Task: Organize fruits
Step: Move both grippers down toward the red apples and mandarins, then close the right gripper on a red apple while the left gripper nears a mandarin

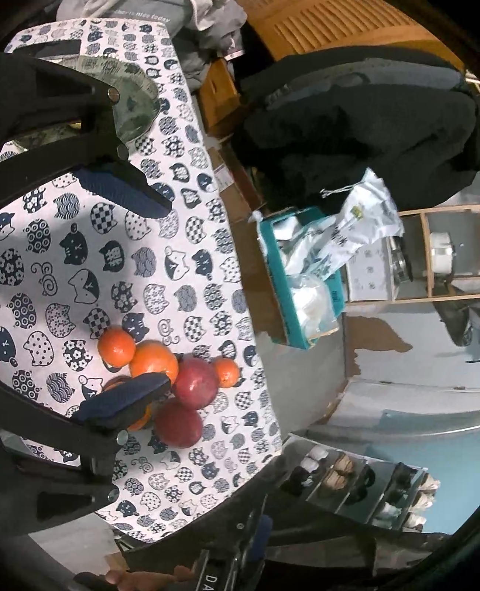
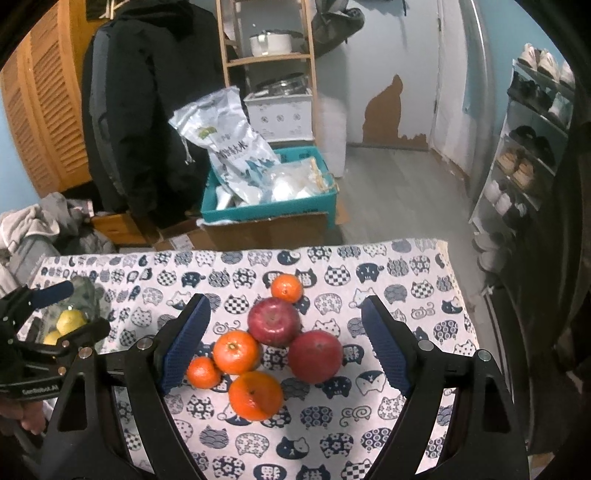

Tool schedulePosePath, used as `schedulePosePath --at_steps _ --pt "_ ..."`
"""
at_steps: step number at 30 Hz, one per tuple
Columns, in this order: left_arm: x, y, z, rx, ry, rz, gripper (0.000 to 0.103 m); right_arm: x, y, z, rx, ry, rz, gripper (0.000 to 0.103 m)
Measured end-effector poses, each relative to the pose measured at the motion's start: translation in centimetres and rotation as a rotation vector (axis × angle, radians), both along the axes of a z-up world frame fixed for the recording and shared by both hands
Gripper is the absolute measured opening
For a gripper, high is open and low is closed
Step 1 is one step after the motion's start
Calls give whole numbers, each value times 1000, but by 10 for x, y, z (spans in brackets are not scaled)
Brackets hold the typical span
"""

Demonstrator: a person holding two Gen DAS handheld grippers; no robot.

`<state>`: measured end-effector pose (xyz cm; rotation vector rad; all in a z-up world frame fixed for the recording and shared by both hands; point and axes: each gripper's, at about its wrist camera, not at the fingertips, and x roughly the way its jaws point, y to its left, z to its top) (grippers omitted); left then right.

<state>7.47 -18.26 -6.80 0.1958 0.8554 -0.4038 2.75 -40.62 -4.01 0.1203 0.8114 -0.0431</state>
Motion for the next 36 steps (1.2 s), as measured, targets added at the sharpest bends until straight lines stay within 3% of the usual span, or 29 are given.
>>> schedulePosePath --at_steps 5,18,36 --pt "11 -5 -24 -1 63 1 87 7 -7 -19 5 52 -16 83" --pt "28 -27 -67 54 113 -30 87 26 -24 -83 20 194 -39 83" --pt "46 -50 -103 60 159 -71 87 49 -25 -160 16 318 -1 83"
